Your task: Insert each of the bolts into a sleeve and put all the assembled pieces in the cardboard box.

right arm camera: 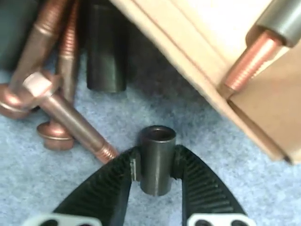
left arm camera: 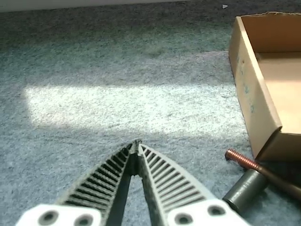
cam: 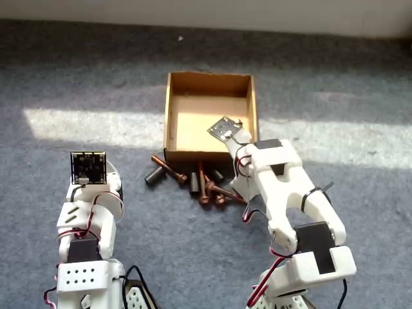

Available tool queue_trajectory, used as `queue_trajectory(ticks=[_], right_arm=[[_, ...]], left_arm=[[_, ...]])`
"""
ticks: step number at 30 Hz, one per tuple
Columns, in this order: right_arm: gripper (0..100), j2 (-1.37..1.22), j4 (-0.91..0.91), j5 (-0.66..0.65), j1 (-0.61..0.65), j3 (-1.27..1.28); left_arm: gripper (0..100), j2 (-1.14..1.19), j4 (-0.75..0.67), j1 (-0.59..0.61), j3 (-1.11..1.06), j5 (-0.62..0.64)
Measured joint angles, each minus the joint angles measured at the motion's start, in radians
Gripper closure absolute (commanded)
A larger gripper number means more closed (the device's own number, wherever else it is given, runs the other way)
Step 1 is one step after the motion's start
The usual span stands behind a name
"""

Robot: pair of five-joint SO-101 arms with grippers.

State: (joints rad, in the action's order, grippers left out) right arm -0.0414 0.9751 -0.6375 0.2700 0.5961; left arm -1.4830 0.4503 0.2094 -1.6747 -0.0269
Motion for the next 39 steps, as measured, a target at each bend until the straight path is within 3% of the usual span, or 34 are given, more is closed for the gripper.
queue_trajectory(ticks=[4,7,14,19,28,33,39], right_arm=[[89.9,-0.005,0.003,-0.002,-0.015,-0.005],[99.3,-0.005,0.003,-0.002,-0.031,-0.003],[99.4,-0.006,0.008,0.000,-0.048,-0.003],[99.4,0.006,0.124,0.005,-0.049,-0.021],[99.4,0.377,0.255,0.172,-0.020,-0.011],[99.4,0.562,0.262,0.264,0.091,0.087],[99.4,0.689,0.229,0.305,0.115,0.196]], left_arm=[[99,0.000,0.000,0.000,0.000,0.000],[99,0.000,0.000,0.000,0.000,0.000],[99,0.000,0.000,0.000,0.000,0.000],[99,0.000,0.000,0.000,0.000,0.000],[99,0.000,0.000,0.000,0.000,0.000],[99,0.000,0.000,0.000,0.000,0.000],[99,0.000,0.003,0.000,0.000,0.000]])
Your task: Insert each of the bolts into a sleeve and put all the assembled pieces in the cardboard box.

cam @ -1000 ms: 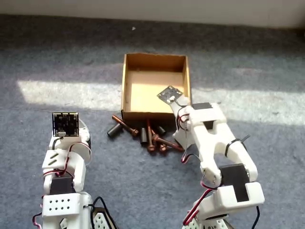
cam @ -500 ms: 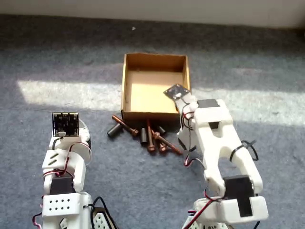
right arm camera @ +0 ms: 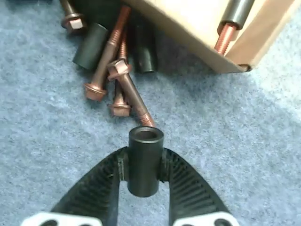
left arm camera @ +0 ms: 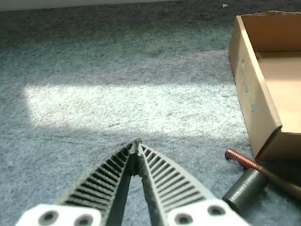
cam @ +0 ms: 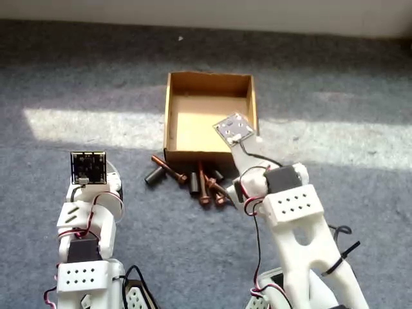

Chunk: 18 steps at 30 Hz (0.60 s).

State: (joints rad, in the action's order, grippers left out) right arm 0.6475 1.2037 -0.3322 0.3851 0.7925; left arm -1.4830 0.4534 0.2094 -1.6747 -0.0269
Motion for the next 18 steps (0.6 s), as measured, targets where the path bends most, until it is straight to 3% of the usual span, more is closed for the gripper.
queue_trajectory(ticks=[5,18], right_arm=[[99.4,0.092,-0.160,0.101,0.000,0.178],[99.4,0.400,-0.434,0.192,-0.031,0.506]], left_arm=[[99,0.000,0.000,0.000,0.000,0.000],[99,0.000,0.000,0.000,0.000,0.000]])
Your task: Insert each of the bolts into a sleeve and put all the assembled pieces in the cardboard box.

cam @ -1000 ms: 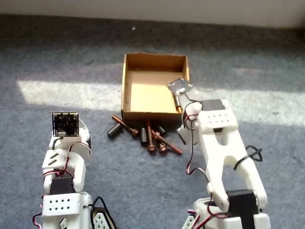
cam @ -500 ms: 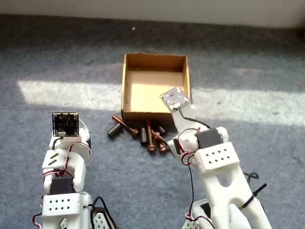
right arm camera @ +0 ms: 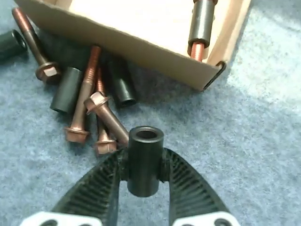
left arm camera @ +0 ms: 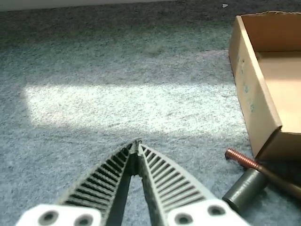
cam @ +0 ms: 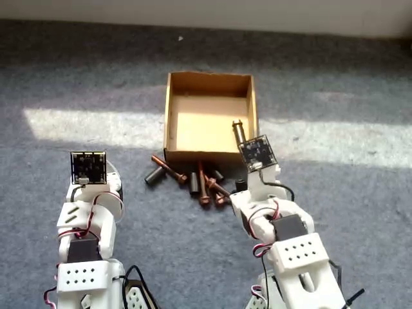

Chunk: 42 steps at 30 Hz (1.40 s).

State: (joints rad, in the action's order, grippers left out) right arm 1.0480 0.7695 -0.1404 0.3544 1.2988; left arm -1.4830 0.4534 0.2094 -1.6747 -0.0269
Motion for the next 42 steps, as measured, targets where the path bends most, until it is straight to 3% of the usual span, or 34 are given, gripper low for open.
queue_trajectory(ticks=[4,11,20,25,38,42], right_arm=[[99.4,0.052,-0.028,0.002,-0.028,0.035],[99.4,0.083,-0.063,0.002,-0.080,0.066],[99.4,0.084,-0.063,0.002,-0.087,0.066],[99.4,0.087,-0.063,0.002,-0.129,0.066],[99.4,0.087,-0.063,0.002,-0.132,0.066],[99.4,0.087,-0.063,0.002,-0.132,0.066]], left_arm=[[99,0.000,0.000,0.000,0.000,-0.012],[99,0.000,0.037,0.000,0.000,-0.206],[99,0.000,0.503,-0.014,0.328,-0.226],[91,-0.005,0.669,-0.077,0.460,-0.226],[89,0.005,0.701,-0.232,0.471,-0.226],[89,0.130,0.701,-0.261,0.502,-0.226]])
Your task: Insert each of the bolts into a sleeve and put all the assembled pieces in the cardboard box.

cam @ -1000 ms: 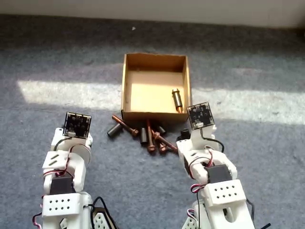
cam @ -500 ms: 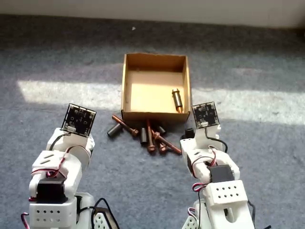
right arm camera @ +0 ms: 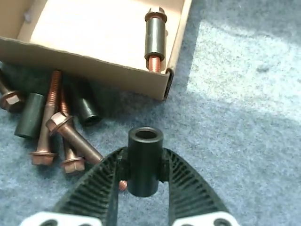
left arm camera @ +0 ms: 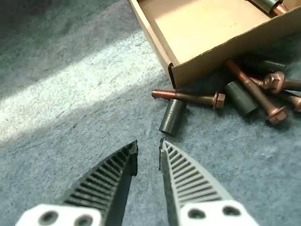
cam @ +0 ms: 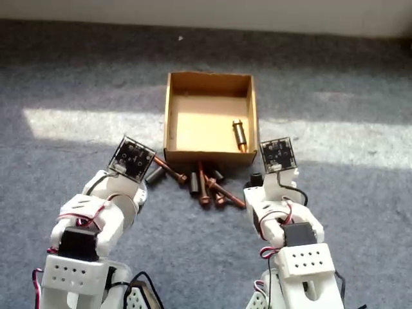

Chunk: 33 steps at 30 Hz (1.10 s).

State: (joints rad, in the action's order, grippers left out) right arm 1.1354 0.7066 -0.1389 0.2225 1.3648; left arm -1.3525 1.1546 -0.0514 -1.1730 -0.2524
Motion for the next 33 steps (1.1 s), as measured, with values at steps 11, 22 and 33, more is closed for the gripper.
queue_trajectory(ticks=[11,22,33], right_arm=[[99.4,0.000,0.000,0.000,-0.066,0.000],[99.4,0.000,-0.089,0.000,-0.172,0.000],[99.4,0.003,-0.150,0.035,-0.262,0.000]], left_arm=[[89,0.594,0.000,-0.121,0.315,0.029],[80,1.083,0.000,-0.255,0.638,0.181],[82,1.323,-0.002,-0.328,0.801,0.221]])
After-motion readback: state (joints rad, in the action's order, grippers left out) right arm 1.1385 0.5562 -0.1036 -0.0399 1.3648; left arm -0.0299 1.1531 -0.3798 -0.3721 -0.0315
